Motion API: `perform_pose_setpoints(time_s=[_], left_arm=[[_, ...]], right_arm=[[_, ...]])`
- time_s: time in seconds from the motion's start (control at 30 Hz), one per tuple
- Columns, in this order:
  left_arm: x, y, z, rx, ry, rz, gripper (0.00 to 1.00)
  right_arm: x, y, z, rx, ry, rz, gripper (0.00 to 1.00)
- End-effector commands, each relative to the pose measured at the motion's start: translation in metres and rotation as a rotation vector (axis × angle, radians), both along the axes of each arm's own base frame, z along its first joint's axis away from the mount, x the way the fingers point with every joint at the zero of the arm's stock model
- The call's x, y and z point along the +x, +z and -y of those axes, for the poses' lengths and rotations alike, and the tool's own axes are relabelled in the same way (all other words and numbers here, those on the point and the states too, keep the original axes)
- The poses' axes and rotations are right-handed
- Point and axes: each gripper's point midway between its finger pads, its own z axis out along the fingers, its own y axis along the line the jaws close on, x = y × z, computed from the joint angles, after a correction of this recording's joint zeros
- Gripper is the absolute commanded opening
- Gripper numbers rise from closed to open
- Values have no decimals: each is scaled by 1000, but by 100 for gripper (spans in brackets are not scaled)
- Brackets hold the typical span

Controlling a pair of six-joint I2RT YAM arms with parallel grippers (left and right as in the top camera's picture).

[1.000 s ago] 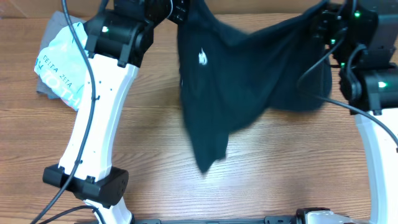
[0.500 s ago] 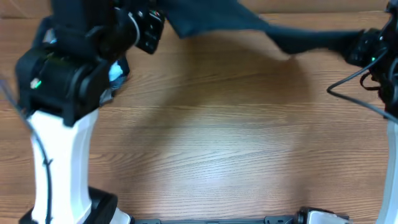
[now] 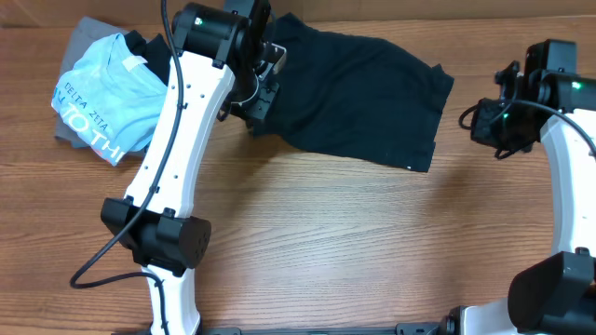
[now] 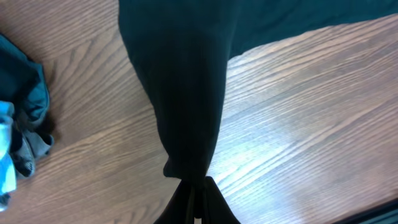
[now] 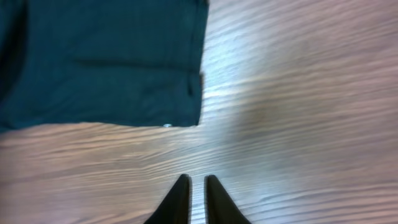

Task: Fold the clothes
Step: 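Lower the held black T-shirt flat onto the table with both grippers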

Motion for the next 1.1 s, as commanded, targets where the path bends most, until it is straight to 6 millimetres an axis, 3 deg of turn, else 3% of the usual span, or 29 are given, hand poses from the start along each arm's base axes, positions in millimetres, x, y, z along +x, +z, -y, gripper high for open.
perform_pose_setpoints(time_s=[0.0, 0.1, 0.2, 0.3, 0.63, 0.77, 0.9, 0.93, 0.97, 1.03, 1.07], left_arm=[[-5, 11, 5, -44, 30, 7, 4], [-6, 9, 6, -47, 36, -2, 4], [-8, 4, 5, -39, 36, -22, 4], [-12, -6, 2, -20, 39, -53, 4], [-32, -46, -7, 41, 59, -198, 4], [-28, -54, -6, 38, 74, -196, 4], [-25, -55, -5, 34, 81, -182, 4], [-24, -55, -6, 39, 82, -180, 4], [-23, -55, -8, 54, 92, -175, 4], [-21, -55, -16, 95, 114, -160, 4], [-21, -56, -19, 113, 122, -156, 4]], right_arm=[[-3, -13, -25, 136, 34, 6, 26], [-11, -54, -41, 214, 21, -28, 44], [-15, -92, -42, 236, -59, -37, 51], [-9, -117, -44, 267, -112, 17, 53], [-2, -154, -39, 283, -248, 122, 52], [0, -162, -46, 283, -227, 121, 51], [1, -182, -55, 281, -220, 82, 51], [2, -187, -55, 283, -225, 78, 41], [3, -190, -55, 283, -226, 77, 22], [5, -191, -51, 271, -234, 80, 6], [4, -188, -47, 268, -245, 76, 4]])
